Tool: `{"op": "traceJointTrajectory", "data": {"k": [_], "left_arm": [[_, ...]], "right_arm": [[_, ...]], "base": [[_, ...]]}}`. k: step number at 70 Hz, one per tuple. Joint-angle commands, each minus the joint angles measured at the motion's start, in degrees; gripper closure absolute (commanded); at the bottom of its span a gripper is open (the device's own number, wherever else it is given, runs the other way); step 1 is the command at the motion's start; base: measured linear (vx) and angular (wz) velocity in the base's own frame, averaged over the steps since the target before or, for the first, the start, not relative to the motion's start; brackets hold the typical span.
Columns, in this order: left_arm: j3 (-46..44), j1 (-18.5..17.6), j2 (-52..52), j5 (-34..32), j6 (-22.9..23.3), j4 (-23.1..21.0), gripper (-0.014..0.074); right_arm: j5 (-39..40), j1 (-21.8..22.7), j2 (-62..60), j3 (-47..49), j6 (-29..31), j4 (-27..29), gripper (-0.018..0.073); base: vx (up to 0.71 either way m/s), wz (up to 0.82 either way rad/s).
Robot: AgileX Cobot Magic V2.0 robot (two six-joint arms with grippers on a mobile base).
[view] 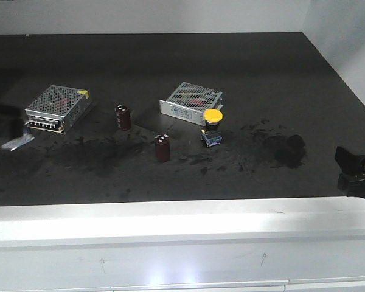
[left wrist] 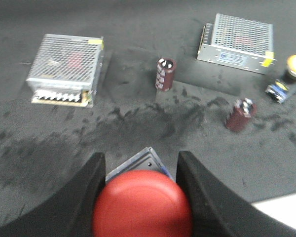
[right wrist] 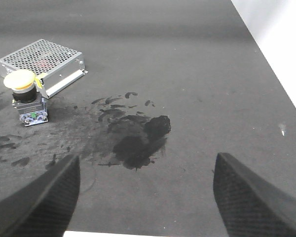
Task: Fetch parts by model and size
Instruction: 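Close the left gripper on the red button and lift it, then lower the right gripper onto the yellow-capped button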
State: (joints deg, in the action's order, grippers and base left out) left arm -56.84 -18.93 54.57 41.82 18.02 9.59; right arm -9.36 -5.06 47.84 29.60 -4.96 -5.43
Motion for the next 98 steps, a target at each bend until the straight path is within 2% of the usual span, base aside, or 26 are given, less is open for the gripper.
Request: {"op": "traceJointTrajectory", "data": {"k": [1,14,24,39,49,63,68,74,86,98], "left_arm": [[3.02,-0.47,-7.79,-4.94,0.34,0.76,0.0604],[10.47,-0.47,-20.44,-2.34,-4.04,0.58,0.0604],[15.11,-0.47,-29.39,2.41,-4.12,0.58,0.0604],[21.26,-0.47,-42.74,3.44,-4.12,0.64,0.0604],[22.87,-0.47,-46.86,3.03,-4.12,0.76,0.0604],[22.87,-0.47,-46.88,2.72,-4.12,0.67,0.0603],[22.87,-0.47,-46.88,2.72,-4.12,0.67,0.0603],[22.87,-0.47,-46.88,2.72,-4.12,0.67,0.0603],[22.87,-0.47,-46.88,2.72,-4.12,0.67,0.0603],[22.87,-0.47,-46.88,2.72,-4.12,0.67,0.0603]], "right_arm": [[3.66,0.1,-0.17,1.99,0.38,-0.57,0.0035],[3.66,0.1,-0.17,1.99,0.38,-0.57,0.0035],[3.66,0.1,-0.17,1.99,0.38,-0.57,0.0035],[3.77,0.1,-0.17,1.99,0.38,-0.57,0.0035],[3.46,0.1,-0.17,1.99,0.16,0.48,0.0035],[4.43,-0.18,-0.08,2.11,0.67,0.91,0.0035],[4.09,-1.87,0.6,3.18,3.07,0.87,0.0035],[3.89,-5.91,2.65,5.65,6.45,0.87,0.0035],[2.05,-14.04,10.33,13.26,6.79,0.98,0.0034],[-3.61,-19.25,21.49,24.94,6.64,0.98,0.0029]], "base": [[0.0,0.0],[0.0,0.0],[0.0,0.0],[0.0,0.0],[0.0,0.0],[0.0,0.0],[0.0,0.0],[0.0,0.0],[0.0,0.0],[0.0,0.0]]}}
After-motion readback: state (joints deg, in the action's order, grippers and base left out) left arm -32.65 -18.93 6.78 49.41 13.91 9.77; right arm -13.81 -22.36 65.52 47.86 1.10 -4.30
